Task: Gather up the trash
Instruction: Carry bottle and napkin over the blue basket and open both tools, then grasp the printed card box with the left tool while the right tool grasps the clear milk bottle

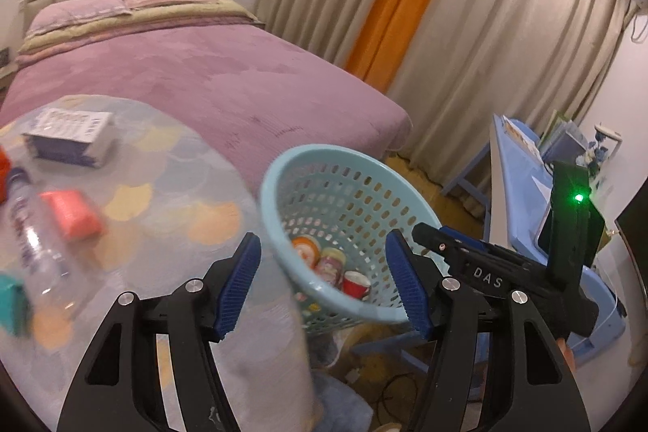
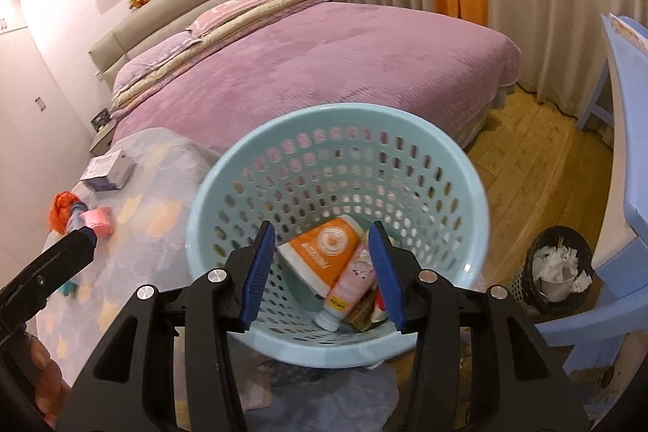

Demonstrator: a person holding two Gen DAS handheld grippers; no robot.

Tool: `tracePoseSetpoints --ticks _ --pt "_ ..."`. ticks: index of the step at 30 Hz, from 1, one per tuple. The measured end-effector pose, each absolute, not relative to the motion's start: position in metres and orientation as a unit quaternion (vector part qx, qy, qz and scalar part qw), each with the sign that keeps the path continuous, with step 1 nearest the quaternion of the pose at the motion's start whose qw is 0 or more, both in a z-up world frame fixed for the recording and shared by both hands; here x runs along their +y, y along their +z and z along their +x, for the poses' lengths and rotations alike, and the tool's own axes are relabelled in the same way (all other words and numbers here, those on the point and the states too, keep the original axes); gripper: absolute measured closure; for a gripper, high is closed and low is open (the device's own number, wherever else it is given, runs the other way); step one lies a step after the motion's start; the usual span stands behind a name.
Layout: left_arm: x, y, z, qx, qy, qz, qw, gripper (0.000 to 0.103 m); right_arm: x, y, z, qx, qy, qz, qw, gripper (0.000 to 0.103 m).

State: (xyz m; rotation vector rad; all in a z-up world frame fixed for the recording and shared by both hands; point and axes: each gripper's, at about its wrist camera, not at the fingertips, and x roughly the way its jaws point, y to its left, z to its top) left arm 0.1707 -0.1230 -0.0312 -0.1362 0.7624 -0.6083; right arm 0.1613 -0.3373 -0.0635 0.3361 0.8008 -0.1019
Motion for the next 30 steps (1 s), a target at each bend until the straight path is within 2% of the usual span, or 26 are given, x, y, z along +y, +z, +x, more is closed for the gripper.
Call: tracePoseSetpoints --ticks 16,22,30 --pt "0.038 -0.008 0.153 0.329 -0.154 -0.09 0.927 0.038 -0.217 -0.038 0.179 0.384 0.063 0.087 0.917 0.058" --pt "0.117 -0.011 0.156 0.329 -0.064 -0.097 0.937 0.032 -0.159 -0.028 0.191 0.378 0.119 0.054 0.917 0.058" --pt "0.2 -0.032 0.182 0.355 0.016 -0.109 0.928 0.031 -0.08 -0.028 0.213 0.38 0.186 0.011 0.906 0.058"
